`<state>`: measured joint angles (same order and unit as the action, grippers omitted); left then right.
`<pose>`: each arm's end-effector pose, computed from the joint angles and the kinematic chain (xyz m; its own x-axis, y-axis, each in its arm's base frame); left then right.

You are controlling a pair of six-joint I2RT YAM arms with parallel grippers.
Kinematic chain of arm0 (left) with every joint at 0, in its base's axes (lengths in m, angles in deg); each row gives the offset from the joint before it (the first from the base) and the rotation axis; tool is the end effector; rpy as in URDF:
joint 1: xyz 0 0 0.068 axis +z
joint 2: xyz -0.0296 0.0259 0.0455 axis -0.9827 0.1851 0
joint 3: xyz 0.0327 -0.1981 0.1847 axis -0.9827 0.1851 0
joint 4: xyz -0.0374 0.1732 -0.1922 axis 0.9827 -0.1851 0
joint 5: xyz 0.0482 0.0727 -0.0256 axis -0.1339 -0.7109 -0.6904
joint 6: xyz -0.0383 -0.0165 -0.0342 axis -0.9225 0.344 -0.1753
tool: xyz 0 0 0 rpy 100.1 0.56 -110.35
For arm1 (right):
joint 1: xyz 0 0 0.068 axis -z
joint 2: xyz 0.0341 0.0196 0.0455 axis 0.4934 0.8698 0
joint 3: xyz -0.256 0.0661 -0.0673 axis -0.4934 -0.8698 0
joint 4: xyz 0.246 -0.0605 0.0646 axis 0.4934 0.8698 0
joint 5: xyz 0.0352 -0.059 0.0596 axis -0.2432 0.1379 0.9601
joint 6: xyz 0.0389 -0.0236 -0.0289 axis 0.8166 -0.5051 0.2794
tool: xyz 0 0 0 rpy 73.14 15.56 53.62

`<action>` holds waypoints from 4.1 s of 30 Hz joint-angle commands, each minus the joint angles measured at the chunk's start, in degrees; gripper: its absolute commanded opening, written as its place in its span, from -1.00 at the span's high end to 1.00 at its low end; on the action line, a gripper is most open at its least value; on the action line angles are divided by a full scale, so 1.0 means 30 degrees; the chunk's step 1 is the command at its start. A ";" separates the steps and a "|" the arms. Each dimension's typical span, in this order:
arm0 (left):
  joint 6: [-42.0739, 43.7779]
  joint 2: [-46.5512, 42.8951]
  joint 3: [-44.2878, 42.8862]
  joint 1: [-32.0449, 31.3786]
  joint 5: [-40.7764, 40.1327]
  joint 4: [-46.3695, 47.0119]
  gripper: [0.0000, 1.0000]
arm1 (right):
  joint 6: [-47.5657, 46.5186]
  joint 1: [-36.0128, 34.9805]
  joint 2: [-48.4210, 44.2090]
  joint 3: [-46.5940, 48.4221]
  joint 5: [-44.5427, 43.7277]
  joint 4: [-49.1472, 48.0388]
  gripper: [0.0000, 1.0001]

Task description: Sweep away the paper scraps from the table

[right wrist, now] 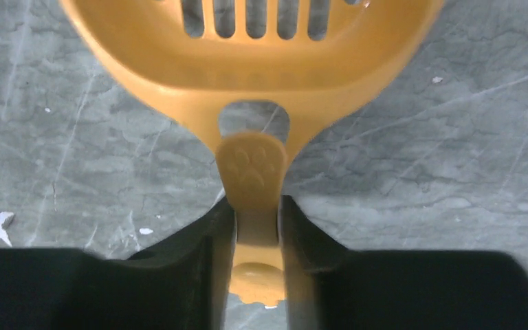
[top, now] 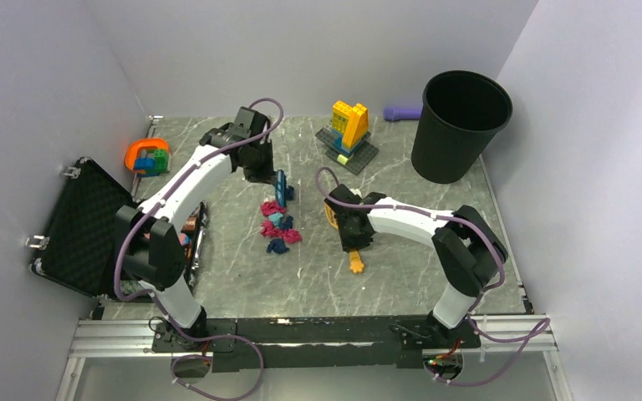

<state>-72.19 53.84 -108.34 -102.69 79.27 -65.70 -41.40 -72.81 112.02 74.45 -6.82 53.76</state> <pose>0.3369 -0.1478 0.3036 -0.8831 -0.1330 -0.4500 0.0073 0.9550 -0.2966 0.2327 0.2111 0.1724 -0.9396 -0.1696 -0.2974 -0.1802 0.9836 0.0083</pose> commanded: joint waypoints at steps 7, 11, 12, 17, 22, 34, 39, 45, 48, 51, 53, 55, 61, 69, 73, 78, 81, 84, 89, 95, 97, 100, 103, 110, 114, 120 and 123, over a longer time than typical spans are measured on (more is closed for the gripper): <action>0.1097 -0.1321 -0.0240 -0.0006 0.2659 0.1477 1.00 | 0.0720 -0.0289 -0.3144 -0.3519 -0.1471 -0.5174 -0.29; 0.1338 -0.1828 0.0474 -0.0008 0.3410 0.2161 1.00 | 0.0650 -0.0913 -0.4515 -0.5080 -0.2569 -0.6892 -0.28; 0.1509 -0.2124 0.0703 -0.0008 0.3389 0.2282 1.00 | 0.0618 -0.1322 -0.4745 -0.5349 -0.3132 -0.7186 -0.28; 0.2391 -0.3181 0.1595 -0.0008 0.4051 0.2962 1.00 | 0.0514 -0.2606 -0.5048 -0.7194 -0.5277 -1.0096 -0.24; 0.2797 -0.3991 0.2107 -0.0006 0.4461 0.3341 1.00 | 0.0982 -0.4034 -0.4429 -0.8774 -0.8700 -1.2638 -0.22; 0.3776 -0.4462 0.1063 -0.0008 0.2039 0.1857 1.00 | 0.0959 -0.4305 -0.4160 -1.0713 -0.9136 -1.5695 0.14; 0.4136 -0.4289 0.0769 -0.0008 0.1019 0.1665 1.00 | 0.1003 -0.4344 -0.3715 -1.1187 -0.9184 -1.6339 0.44; 0.5578 -0.3073 0.0025 -0.0008 -0.1815 0.1935 1.00 | 0.1449 -0.4484 -0.4420 -1.0352 -0.8248 -1.4403 1.00; 0.6102 -0.1776 -0.1472 -0.0008 -0.3351 0.1614 1.00 | 0.1384 -0.4499 -0.5577 -0.9450 -0.7134 -1.2406 1.00; 0.6607 -0.0616 -0.2715 -0.0049 -0.3359 0.1482 1.00 | 0.0874 -0.4512 -0.6933 -0.8495 -0.6043 -1.0014 1.00; 0.7560 0.0063 -0.3252 -0.0258 -0.3362 0.1704 1.00 | 0.0550 -0.4511 -0.7719 -0.7910 -0.5560 -0.8553 1.00; 0.8791 0.1168 -0.4433 -0.0795 -0.4516 0.1219 1.00 | 0.0436 -0.4528 -0.8473 -0.7442 -0.5336 -0.7114 1.00; 1.4484 0.6187 -0.8336 -0.3441 -1.1073 -0.0933 1.00 | 0.0836 -0.4482 -1.1769 -0.7095 -0.5819 -0.3954 1.00; 1.8617 0.8436 -0.6305 -0.5875 -1.4845 0.0752 1.00 | 0.1510 -0.4442 -1.4525 -0.6033 -0.6498 -0.0822 1.00; 2.0775 0.6947 -0.2660 -0.7211 -1.3843 0.2670 1.00 | 0.0796 -0.4339 -1.3891 -0.5531 -0.4849 -0.0407 1.00; 2.0073 0.5682 -0.0978 -0.7892 -1.0810 0.0749 1.00 | 0.1374 -0.4359 -1.2827 -0.4576 -0.3742 0.1658 1.00; 1.9331 0.4586 -0.0577 -0.8145 -0.8619 -0.0502 1.00 | 0.1231 -0.4342 -1.3635 -0.4907 -0.3023 0.1616 1.00; 1.8600 0.3814 -0.0366 -0.8291 -0.8493 -0.1249 1.00 | 0.0671 -0.4333 -1.3718 -0.4822 -0.1700 0.1592 1.00; 1.7390 0.3092 -0.0809 -0.8070 -1.0331 -0.1415 1.00 | -0.0028 -0.4351 -1.2915 -0.4538 -0.0007 0.1402 1.00; 1.6459 0.3249 -0.2620 -0.6170 -1.2032 -0.1738 1.00 | -0.1157 -0.4420 -1.0555 -0.2896 0.3316 0.1650 1.00; 1.6344 0.3357 -0.2847 -0.5557 -1.2566 -0.1601 1.00 | -0.1346 -0.4519 -0.9460 -0.1972 0.3791 0.2438 1.00; 1.5851 0.3824 -0.3456 -0.4840 -1.2707 -0.1794 1.00 | -0.1505 -0.4659 -0.8019 -0.0758 0.3863 0.3573 1.00; 1.5204 0.4453 -0.4186 -0.4283 -1.2104 -0.2135 1.00 | -0.1562 -0.4753 -0.6987 -0.0013 0.4096 0.4120 1.00; 1.5245 0.6665 -0.5825 -0.4163 -1.0863 -0.3640 1.00 | -0.2233 -0.5053 -0.3602 0.2512 0.4673 0.5013 1.00; 1.5096 0.7193 -0.6076 -0.4132 -1.0428 -0.4036 1.00 | -0.3266 -0.5172 -0.2054 0.4569 0.4252 0.6219 1.00; 1.3697 0.7928 -0.6823 -0.4086 -0.8185 -0.5379 1.00 | -0.4752 -0.5225 -0.0205 0.6372 0.4140 0.7713 1.00; 1.3019 0.8034 -0.7090 -0.4002 -0.7572 -0.5948 1.00 | -0.4985 -0.5233 0.0289 0.6951 0.4371 0.8283 1.00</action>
<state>-29.06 77.40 -126.76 -114.89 51.42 -79.82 -53.40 -88.20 111.40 91.74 6.03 73.41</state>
